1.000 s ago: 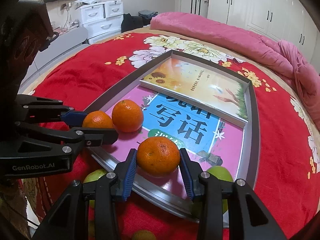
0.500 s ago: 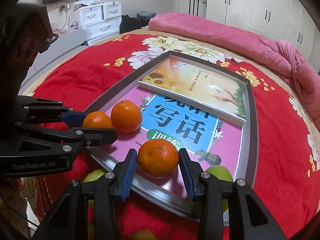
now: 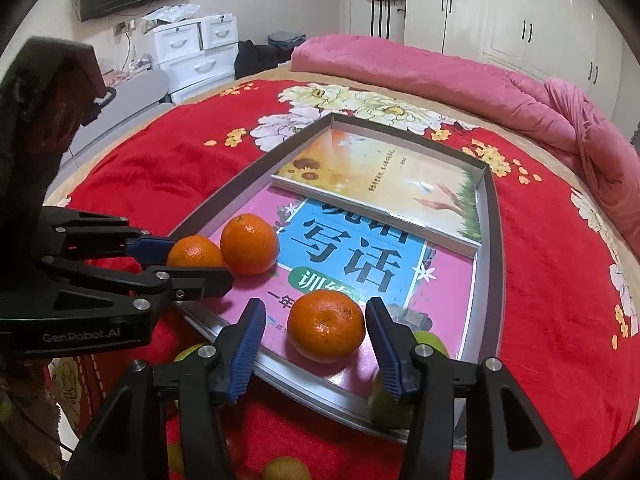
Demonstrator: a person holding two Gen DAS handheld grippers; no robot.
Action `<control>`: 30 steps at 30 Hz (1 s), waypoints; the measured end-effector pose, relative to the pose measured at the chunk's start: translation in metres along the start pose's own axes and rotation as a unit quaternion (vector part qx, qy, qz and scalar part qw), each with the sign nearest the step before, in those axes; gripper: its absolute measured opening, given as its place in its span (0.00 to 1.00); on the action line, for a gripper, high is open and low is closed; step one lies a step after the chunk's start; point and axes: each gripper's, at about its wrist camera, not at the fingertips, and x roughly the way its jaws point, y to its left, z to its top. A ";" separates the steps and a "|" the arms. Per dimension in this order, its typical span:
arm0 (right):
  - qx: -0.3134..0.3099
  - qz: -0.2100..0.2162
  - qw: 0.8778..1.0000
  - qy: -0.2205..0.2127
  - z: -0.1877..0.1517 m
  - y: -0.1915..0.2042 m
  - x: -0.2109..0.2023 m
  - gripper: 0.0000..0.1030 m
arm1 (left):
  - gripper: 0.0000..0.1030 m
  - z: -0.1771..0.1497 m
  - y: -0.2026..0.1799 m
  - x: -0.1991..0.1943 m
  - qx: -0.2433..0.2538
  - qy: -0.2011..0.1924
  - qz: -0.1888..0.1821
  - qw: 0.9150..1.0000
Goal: Organize fruits
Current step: 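Lower the mandarins onto the tray and open both grippers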
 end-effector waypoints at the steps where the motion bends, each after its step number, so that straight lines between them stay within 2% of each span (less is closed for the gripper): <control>1: 0.001 -0.001 1.000 -0.002 0.000 0.000 -0.001 0.52 | 0.31 0.000 0.000 0.000 0.000 0.001 0.000 1.000; 3: 0.005 -0.002 1.000 -0.004 0.000 -0.002 -0.003 0.55 | 0.31 0.000 0.000 0.000 -0.001 0.001 -0.002 1.000; 10: 0.018 -0.007 1.000 -0.007 -0.001 -0.008 -0.006 0.56 | 0.32 0.001 -0.001 -0.001 -0.003 0.001 -0.005 1.000; 20: 0.023 -0.013 1.000 -0.016 -0.001 -0.010 -0.012 0.62 | 0.35 0.000 -0.001 -0.006 -0.009 -0.009 -0.008 1.000; 24: 0.027 -0.016 0.999 -0.021 0.000 -0.012 -0.014 0.66 | 0.40 0.001 -0.001 -0.009 -0.011 -0.014 -0.010 1.000; 30: 0.035 -0.021 0.999 -0.024 0.000 -0.014 -0.016 0.69 | 0.40 0.001 0.000 -0.014 -0.013 -0.021 -0.015 1.000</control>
